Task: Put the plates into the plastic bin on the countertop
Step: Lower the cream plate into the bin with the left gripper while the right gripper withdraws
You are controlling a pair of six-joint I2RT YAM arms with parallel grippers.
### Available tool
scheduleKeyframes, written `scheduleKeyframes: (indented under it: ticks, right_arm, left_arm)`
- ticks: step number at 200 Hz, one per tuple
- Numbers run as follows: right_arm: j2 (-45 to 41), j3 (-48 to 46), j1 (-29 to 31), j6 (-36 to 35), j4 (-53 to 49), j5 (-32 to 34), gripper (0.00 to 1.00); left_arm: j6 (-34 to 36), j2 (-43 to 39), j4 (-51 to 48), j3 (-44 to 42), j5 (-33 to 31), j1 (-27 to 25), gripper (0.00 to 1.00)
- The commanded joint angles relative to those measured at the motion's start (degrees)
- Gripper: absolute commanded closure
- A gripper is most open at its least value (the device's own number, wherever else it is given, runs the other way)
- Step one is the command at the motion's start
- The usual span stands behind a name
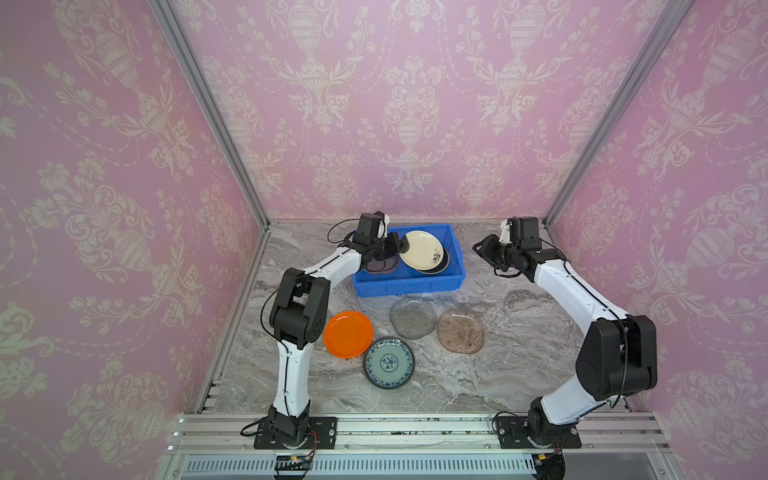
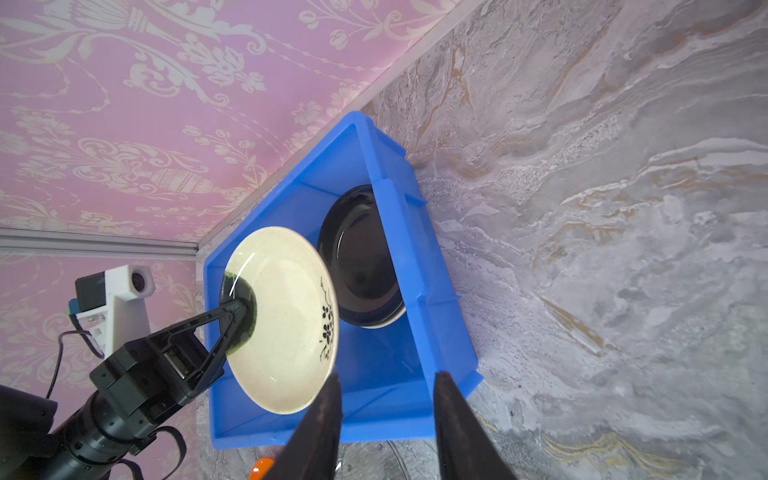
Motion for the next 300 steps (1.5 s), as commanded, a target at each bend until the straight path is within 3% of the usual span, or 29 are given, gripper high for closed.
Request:
scheduleKeyframes:
  ticks: [1,145,284,300]
  right_arm:
    - [-2.6,-1.2,-0.4,0.7,1.4,-0.2,0.61]
    - [-3.7,-6.0,-1.0,1.4,4.4,-2.5,0.61]
    - [-1.4,-6.0,-0.9,1.7,5.1,-4.2,0.61]
    - [-1.2,-6.0,-1.0,1.8,5.3,-4.3,0.61]
  left_arm:
    - [1.8,2.0,-1.2,3.1,-2.1,-0.8,1.00]
    - [4.6,10.1,-8.3,12.8,-8.6,-3.9,1.00]
    - [5.8,18.2,-14.6,24.8,-9.8,-4.3,1.00]
    - [6.9,18.2,-15.8,25.6,-10.7,-4.5,0.80]
